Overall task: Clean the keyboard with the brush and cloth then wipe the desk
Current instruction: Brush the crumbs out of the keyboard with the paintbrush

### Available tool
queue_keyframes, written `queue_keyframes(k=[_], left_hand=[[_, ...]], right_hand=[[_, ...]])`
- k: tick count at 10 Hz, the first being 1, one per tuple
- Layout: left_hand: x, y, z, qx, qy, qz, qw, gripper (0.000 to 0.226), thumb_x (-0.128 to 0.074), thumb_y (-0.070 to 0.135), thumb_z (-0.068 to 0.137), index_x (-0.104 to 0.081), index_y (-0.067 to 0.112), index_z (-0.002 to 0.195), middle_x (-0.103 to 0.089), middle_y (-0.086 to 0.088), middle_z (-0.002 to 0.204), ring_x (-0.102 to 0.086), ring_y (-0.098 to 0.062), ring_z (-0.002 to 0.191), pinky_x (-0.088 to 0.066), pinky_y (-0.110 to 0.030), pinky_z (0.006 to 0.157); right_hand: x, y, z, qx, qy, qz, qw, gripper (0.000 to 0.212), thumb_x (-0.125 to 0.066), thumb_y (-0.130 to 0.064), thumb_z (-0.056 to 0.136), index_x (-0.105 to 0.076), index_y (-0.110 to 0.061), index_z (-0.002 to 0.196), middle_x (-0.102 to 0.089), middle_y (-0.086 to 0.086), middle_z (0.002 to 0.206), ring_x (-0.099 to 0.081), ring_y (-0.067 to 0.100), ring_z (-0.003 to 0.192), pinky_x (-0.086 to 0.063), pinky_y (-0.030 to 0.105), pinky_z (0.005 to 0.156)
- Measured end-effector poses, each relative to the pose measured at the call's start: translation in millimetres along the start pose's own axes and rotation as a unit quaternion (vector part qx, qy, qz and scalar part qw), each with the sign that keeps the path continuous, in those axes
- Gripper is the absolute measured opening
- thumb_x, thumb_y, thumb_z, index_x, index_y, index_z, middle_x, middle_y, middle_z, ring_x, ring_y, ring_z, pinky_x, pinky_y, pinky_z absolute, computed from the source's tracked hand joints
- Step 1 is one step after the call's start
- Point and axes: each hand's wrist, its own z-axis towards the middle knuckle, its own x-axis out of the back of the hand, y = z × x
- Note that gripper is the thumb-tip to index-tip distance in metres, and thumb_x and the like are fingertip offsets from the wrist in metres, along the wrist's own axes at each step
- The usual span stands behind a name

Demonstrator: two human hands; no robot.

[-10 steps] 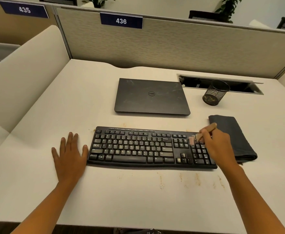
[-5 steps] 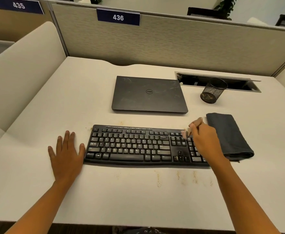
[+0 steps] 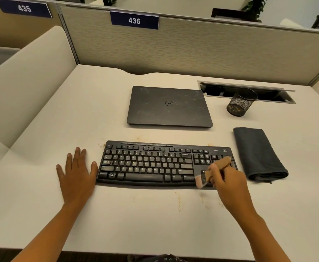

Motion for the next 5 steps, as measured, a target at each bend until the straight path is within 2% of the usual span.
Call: queue_keyframes(k=[1,2,3,4,5], left_hand=[[0.9,0.7,-0.4,0.003,0.000,-0.003,1.000,0.056,-0.045,0.032,0.100,-0.031,0.015,0.152,-0.024,-0.003,0.161,-0.015,-0.025,0.149,-0.003,-0.051,0.118],[1.2,0.2,-0.7,0.001,0.000,-0.007,1.000,0.056,-0.045,0.033,0.100,-0.030,0.015,0.152,-0.023,-0.003,0.161,-0.015,-0.025,0.150,-0.003,-0.051,0.118],[0.5,-0.3,-1.2,0.000,-0.003,-0.004,1.000,0.056,-0.044,0.033,0.101,-0.030,0.015,0.152,-0.023,-0.003,0.161,-0.014,-0.025,0.150,-0.003,-0.051,0.118],[0.7,-0.3,-0.6,0.001,0.000,-0.004,1.000,0.057,-0.043,0.034,0.101,-0.030,0.015,0.152,-0.023,-0.003,0.161,-0.015,-0.025,0.150,-0.003,-0.051,0.118],[0.5,0.1,-1.0,0.000,0.002,-0.005,1.000,0.057,-0.044,0.034,0.101,-0.030,0.015,0.152,-0.024,-0.003,0.161,-0.015,-0.025,0.149,-0.003,-0.051,0.118]], right_hand=[[-1.8,-2.6,4.7,-0.006,0.010,-0.008,1.000,0.042,-0.045,-0.026,0.101,-0.060,-0.002,0.069,-0.059,0.003,0.055,-0.059,0.021,0.053,-0.053,0.040,0.053],[-7.5,-5.0,7.8,0.025,0.072,0.009,0.997,0.039,-0.043,-0.027,0.101,-0.053,-0.007,0.068,-0.053,0.001,0.056,-0.052,0.015,0.050,-0.042,0.030,0.047],[-7.8,-6.3,9.1,0.049,0.049,-0.031,0.997,0.039,-0.042,-0.026,0.102,-0.048,-0.013,0.065,-0.050,-0.001,0.055,-0.047,0.011,0.049,-0.035,0.024,0.048],[2.2,-11.2,15.3,0.019,0.016,-0.083,0.996,0.045,-0.040,-0.028,0.103,-0.048,-0.013,0.060,-0.052,0.003,0.052,-0.049,0.015,0.047,-0.037,0.025,0.048],[2.4,-12.8,15.8,0.016,0.030,-0.051,0.998,0.046,-0.040,-0.029,0.102,-0.047,-0.012,0.060,-0.051,0.003,0.052,-0.048,0.016,0.047,-0.037,0.027,0.048]])
